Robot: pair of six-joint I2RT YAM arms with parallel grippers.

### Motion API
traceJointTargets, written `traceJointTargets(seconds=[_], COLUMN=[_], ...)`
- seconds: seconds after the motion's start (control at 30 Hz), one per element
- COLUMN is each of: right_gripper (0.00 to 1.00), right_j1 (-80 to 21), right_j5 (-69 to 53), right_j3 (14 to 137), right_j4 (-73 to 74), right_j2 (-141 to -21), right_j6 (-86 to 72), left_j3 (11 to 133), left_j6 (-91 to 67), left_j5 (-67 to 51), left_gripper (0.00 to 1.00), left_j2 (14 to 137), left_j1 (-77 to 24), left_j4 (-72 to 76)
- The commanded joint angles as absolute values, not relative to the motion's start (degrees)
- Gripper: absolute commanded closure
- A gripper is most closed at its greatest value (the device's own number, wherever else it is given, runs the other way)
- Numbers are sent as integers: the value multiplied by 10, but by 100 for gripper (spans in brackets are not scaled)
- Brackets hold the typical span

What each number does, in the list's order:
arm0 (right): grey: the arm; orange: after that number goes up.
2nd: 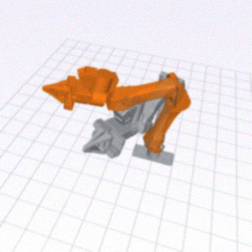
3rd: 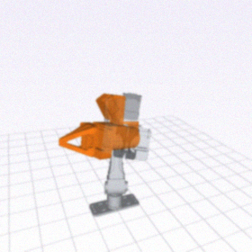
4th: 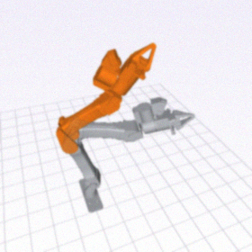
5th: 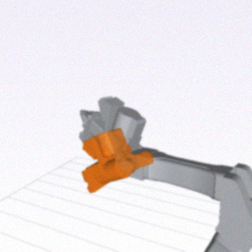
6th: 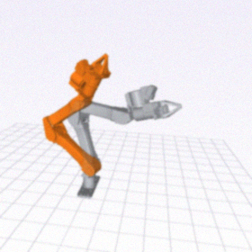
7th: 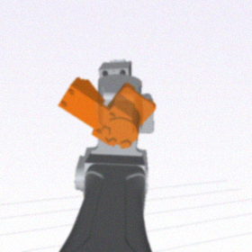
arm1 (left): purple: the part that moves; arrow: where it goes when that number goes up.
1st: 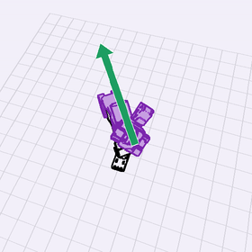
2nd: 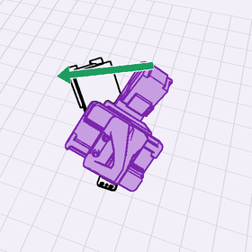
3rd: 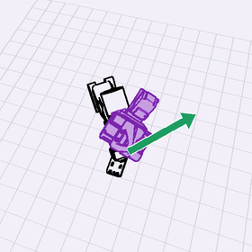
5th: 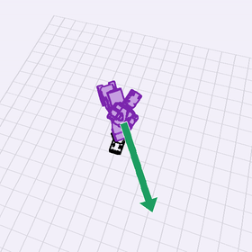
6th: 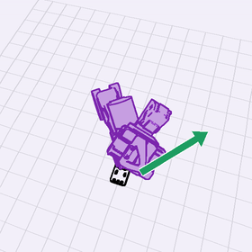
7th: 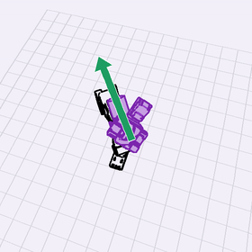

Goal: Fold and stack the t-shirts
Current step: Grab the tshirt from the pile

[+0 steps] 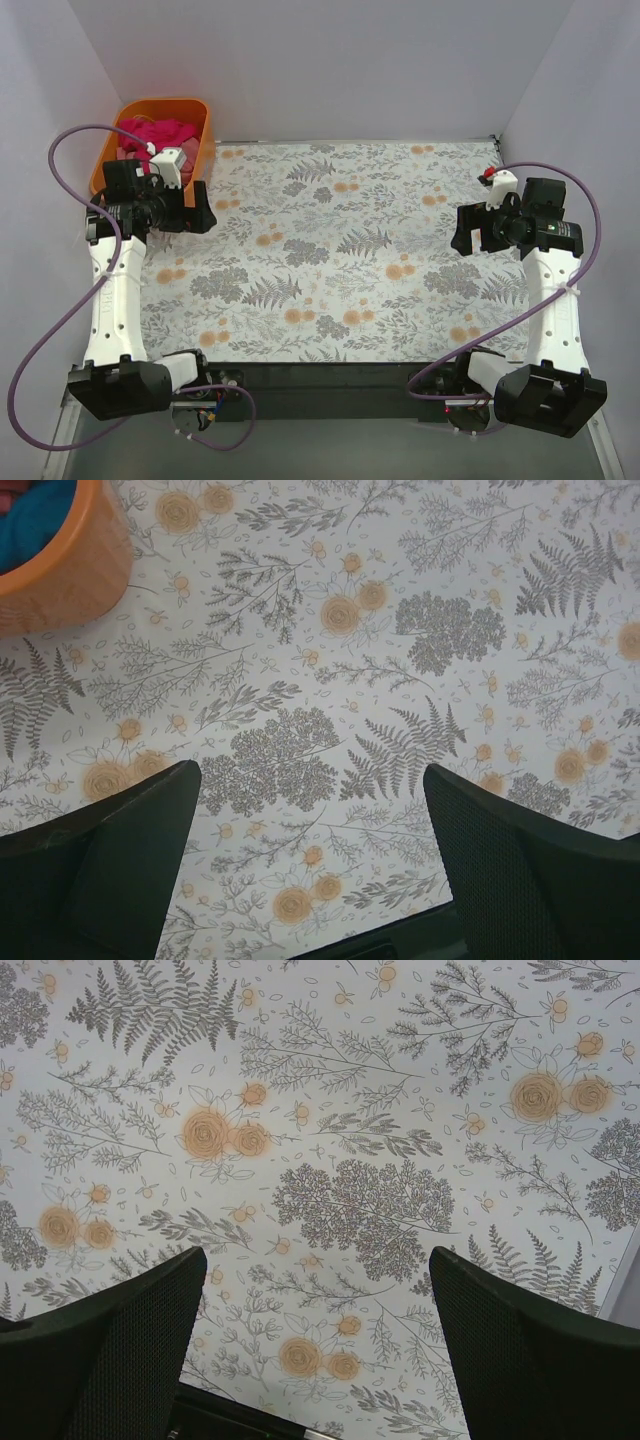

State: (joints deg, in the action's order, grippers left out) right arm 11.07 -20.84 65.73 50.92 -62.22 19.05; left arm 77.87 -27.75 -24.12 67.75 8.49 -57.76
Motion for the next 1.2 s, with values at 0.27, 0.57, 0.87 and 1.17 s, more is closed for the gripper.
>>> traceJointTargets(seconds=[0.27, 0.57, 0.87, 1.17], right_gripper=[2, 2, 2, 2], right_j1=[102, 98, 97, 97], right_j5=[-226, -230, -256, -255], right_j3=[649, 631, 611, 603], right_j4=[496, 492, 477, 469], right_j2=[-617, -618, -639, -665], right_j6=[186, 196, 192, 193], left_j3=[1085, 1336, 1336, 1342], left_j6=[-362, -438, -476, -459], left_j5=[-200, -151, -164, -129], left_gripper=[6, 6, 11, 22], left_j2=[878, 1090, 1207, 1315], left_j1=[106, 163, 207, 207], left_j4=[-591, -450, -313, -201])
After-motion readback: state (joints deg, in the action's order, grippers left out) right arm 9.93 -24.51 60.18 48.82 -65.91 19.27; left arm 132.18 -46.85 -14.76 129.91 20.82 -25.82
